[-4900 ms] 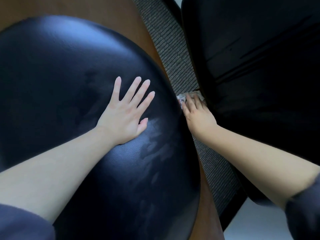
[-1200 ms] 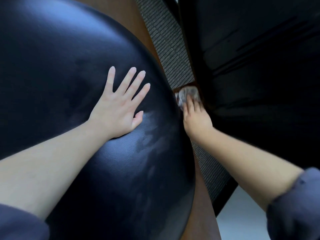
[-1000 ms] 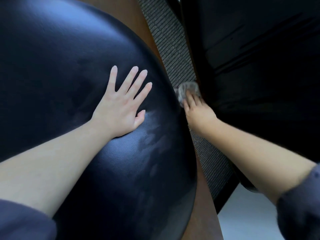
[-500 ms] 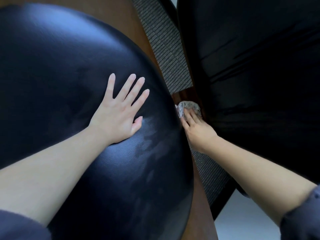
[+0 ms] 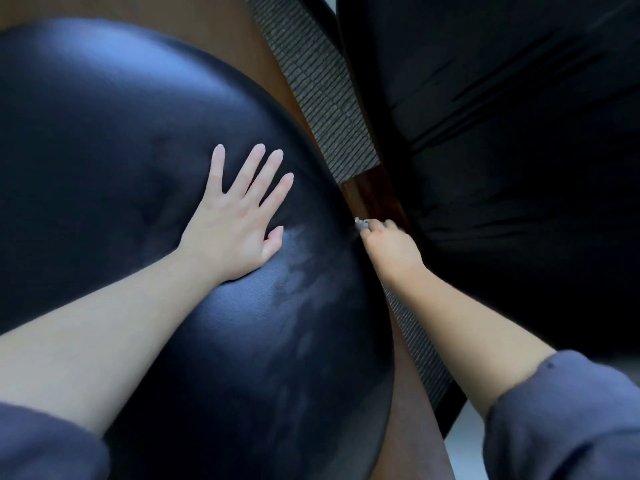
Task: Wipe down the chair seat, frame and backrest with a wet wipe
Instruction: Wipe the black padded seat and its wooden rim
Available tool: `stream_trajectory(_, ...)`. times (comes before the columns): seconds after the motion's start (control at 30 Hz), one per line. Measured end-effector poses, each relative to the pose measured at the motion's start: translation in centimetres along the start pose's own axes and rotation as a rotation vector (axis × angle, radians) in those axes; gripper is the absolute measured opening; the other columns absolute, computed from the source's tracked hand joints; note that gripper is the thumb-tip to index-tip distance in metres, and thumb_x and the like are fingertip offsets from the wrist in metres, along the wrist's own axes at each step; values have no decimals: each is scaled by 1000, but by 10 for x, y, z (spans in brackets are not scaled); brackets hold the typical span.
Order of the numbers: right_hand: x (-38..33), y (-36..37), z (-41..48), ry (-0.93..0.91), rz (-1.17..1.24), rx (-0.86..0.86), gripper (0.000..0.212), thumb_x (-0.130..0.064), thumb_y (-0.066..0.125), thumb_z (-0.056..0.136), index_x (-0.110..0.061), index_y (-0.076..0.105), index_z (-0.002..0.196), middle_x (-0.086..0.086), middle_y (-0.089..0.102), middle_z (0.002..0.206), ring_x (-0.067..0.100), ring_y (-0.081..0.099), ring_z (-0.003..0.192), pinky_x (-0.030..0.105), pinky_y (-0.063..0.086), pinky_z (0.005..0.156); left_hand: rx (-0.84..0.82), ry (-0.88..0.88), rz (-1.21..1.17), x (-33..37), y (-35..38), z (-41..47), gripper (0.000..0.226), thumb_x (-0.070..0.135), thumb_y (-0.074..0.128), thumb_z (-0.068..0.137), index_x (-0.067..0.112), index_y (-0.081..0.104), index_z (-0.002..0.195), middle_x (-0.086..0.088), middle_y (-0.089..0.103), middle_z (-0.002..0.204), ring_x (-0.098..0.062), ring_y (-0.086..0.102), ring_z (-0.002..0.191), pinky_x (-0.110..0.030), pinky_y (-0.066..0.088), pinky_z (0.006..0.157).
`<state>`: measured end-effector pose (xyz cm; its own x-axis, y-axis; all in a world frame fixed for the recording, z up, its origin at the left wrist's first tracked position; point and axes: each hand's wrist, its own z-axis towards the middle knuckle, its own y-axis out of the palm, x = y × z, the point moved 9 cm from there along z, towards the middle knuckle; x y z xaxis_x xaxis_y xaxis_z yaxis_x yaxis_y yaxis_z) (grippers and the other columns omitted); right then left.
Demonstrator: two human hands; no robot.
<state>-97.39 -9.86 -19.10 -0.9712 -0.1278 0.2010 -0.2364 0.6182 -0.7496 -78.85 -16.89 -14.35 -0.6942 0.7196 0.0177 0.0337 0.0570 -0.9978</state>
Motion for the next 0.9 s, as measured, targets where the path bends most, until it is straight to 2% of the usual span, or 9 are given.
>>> stream_trajectory(0.1, 3, -9, -1, 96, 72, 25, 43, -1, 36, 98, -7, 37, 141, 11, 49, 125, 31, 48, 111, 39, 45, 72, -47, -4, 10, 0, 2, 1, 69, 47, 32, 93, 12, 28, 152, -16, 11, 162, -33, 6, 150, -68, 1, 113)
stream_trajectory(0.2, 9, -34, -22, 148, 218, 153, 22, -6, 49, 93, -6, 55, 115, 12, 51, 110, 30, 51, 99, 36, 37, 64, -107, -20, -9, -1, -1, 2, 68, 48, 35, 94, 13, 25, 153, -14, 8, 163, -31, 3, 150, -66, -1, 114)
stream_trajectory(0.3, 11, -85, -42, 172, 712, 407, 11, -2, 55, 78, -8, 58, 87, 7, 50, 92, 19, 53, 80, 34, 41, 67, -121, -52, -58, -9, -18, -2, 70, 44, 43, 93, 12, 25, 153, -13, 8, 163, -31, 5, 150, -66, 0, 113)
stream_trajectory(0.33, 6, -99, -47, 175, 874, 464, 15, 1, 53, 76, -9, 57, 86, 3, 49, 87, 10, 52, 74, 28, 42, 67, -121, -69, -53, -15, -26, -7, 72, 44, 44, 92, 11, 25, 153, -14, 8, 163, -32, 5, 150, -67, 1, 112)
stream_trajectory(0.4, -19, -105, -49, 151, 1059, 410, 28, 6, 50, 76, -11, 58, 97, -2, 45, 89, 0, 50, 70, 18, 44, 69, -162, -113, 12, -33, -37, -22, 76, 49, 43, 92, 13, 20, 154, -15, 3, 163, -35, 1, 149, -71, 2, 110)
stream_trajectory(0.5, -59, -77, -41, 186, 1079, 252, 35, -4, 56, 80, -16, 58, 114, -2, 37, 104, 13, 49, 87, 33, 47, 88, -286, -198, 123, -70, -39, -51, 84, 65, 30, 89, 20, 6, 156, -14, -12, 162, -37, -12, 148, -74, 0, 105)
stream_trajectory(0.63, -76, -69, -36, 294, 1083, 290, 32, -7, 57, 80, -19, 59, 110, -2, 40, 110, 23, 51, 98, 39, 49, 84, -389, -162, 187, -89, -31, -68, 89, 74, 19, 87, 23, -8, 155, -13, -26, 159, -35, -22, 146, -76, 3, 105)
stream_trajectory(0.8, -115, -94, -49, -55, 1072, 307, 29, -1, 53, 76, -23, 64, 91, -8, 49, 98, 16, 51, 82, 35, 49, 72, -366, -123, 190, -87, -34, -65, 86, 72, 20, 89, 25, -6, 155, -11, -23, 160, -33, -17, 148, -73, 5, 107)
stream_trajectory(0.9, -50, -112, -24, 265, 1124, 582, 25, 4, 54, 71, -12, 67, 85, 9, 58, 92, 18, 56, 77, 27, 47, 76, -313, -43, 200, -94, -41, -66, 78, 65, 23, 93, 24, -1, 156, -10, -16, 162, -31, -9, 150, -68, 7, 110)
